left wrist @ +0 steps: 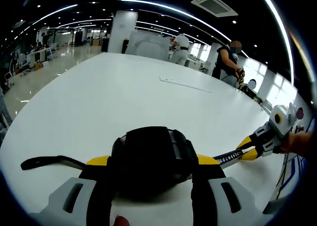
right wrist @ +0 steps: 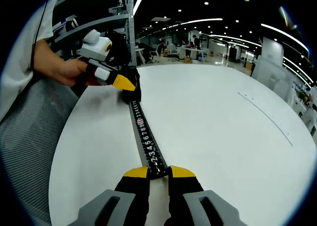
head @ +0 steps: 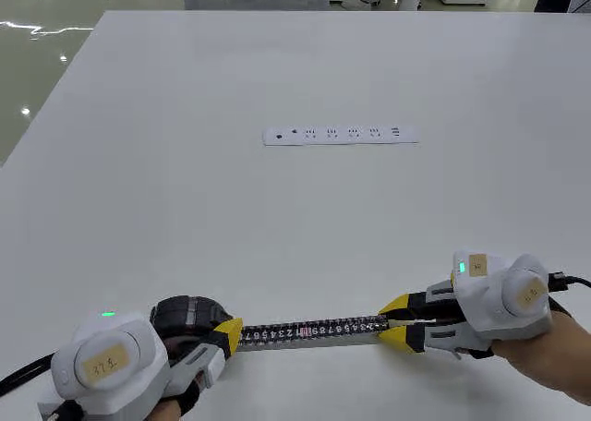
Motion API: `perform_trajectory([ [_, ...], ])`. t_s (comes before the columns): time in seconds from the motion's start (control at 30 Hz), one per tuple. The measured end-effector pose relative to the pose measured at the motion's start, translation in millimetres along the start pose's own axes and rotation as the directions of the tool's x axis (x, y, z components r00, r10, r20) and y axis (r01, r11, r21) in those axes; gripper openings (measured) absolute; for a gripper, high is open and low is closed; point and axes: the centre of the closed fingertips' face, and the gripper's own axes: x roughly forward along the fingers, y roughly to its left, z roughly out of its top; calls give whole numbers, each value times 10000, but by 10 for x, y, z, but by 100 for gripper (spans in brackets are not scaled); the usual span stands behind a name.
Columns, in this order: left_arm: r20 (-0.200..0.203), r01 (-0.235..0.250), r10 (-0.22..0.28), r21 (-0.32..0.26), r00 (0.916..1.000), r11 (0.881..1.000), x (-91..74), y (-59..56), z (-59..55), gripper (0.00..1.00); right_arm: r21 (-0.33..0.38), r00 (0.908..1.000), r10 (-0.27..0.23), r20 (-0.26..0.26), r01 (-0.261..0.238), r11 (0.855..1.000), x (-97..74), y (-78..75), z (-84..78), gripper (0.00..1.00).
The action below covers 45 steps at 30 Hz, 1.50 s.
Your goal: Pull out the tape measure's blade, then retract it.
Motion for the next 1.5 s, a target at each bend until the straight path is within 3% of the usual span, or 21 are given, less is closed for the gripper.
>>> perform_trajectory([
  [1.5, -34, 195, -197, -415, 9998, 9989, -16, 12, 2, 60, -104, 9889, 1040, 1064, -1034, 9946, 854, 378, 700, 11],
])
